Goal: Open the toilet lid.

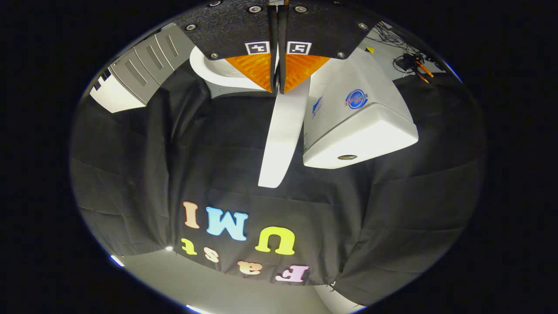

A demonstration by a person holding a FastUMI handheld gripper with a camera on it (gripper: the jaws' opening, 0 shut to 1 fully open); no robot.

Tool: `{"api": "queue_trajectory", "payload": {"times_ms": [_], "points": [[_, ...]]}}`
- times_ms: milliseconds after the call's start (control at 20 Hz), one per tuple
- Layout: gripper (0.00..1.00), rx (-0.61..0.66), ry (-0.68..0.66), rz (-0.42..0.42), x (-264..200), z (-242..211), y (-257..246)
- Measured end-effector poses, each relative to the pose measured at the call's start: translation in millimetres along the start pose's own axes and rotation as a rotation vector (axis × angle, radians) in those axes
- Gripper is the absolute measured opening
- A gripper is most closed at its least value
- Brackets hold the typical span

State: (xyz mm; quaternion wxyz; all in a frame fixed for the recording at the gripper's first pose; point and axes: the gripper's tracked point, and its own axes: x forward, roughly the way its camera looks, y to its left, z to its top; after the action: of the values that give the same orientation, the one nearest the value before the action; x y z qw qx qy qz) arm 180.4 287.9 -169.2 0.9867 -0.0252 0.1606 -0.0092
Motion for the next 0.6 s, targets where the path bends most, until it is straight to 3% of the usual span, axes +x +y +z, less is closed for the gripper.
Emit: {"api": "queue_trajectory", "payload": {"times_ms": [600], "points": [[0.01,-0.037,-0.016,0.087,3.5,3.7,50.0]]}}
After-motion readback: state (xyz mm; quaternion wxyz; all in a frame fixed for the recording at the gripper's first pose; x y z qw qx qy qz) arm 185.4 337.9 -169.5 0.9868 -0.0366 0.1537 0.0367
